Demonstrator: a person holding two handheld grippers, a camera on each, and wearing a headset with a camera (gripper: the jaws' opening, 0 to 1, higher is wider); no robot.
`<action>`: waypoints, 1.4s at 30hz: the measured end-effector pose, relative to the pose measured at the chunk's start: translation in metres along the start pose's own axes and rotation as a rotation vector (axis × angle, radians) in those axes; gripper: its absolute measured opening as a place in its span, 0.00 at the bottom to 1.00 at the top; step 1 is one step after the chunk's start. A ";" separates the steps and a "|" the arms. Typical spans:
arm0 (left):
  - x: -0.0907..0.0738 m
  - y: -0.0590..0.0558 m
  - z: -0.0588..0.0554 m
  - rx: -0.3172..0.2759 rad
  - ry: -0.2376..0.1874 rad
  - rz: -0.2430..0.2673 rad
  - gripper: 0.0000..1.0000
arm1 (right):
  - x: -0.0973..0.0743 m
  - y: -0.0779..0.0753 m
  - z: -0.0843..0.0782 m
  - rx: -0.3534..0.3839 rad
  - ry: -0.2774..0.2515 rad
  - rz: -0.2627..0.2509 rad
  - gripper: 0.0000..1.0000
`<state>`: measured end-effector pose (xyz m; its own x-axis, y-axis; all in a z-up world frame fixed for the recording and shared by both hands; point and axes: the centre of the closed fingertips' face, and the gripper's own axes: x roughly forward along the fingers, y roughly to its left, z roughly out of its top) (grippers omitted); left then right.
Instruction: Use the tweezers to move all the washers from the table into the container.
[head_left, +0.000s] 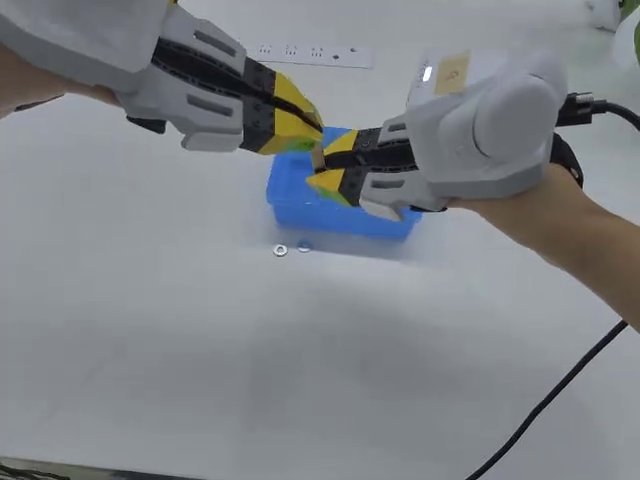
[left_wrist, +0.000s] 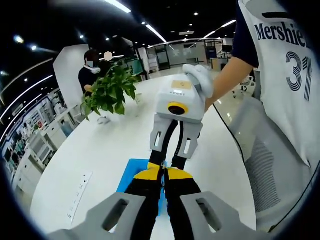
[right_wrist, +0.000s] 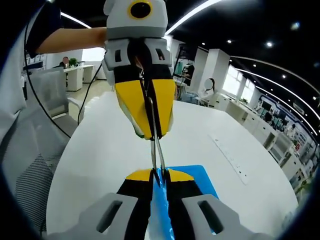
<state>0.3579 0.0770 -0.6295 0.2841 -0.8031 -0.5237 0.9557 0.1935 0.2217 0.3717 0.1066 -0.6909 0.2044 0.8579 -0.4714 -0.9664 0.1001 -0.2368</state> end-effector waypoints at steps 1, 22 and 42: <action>-0.001 -0.003 0.000 0.000 0.001 0.001 0.06 | 0.000 0.003 0.001 -0.002 0.000 0.004 0.11; -0.008 -0.022 -0.041 -0.107 0.015 0.009 0.06 | 0.036 0.033 -0.016 0.015 0.028 0.104 0.11; -0.003 -0.014 -0.086 -0.176 0.042 0.015 0.06 | 0.072 0.041 -0.038 0.064 0.072 0.143 0.11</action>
<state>0.3499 0.1248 -0.7015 0.2977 -0.7762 -0.5558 0.9490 0.3037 0.0842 0.3525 0.1537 -0.7667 0.0722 0.8275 -0.5568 -0.9939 0.0130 -0.1096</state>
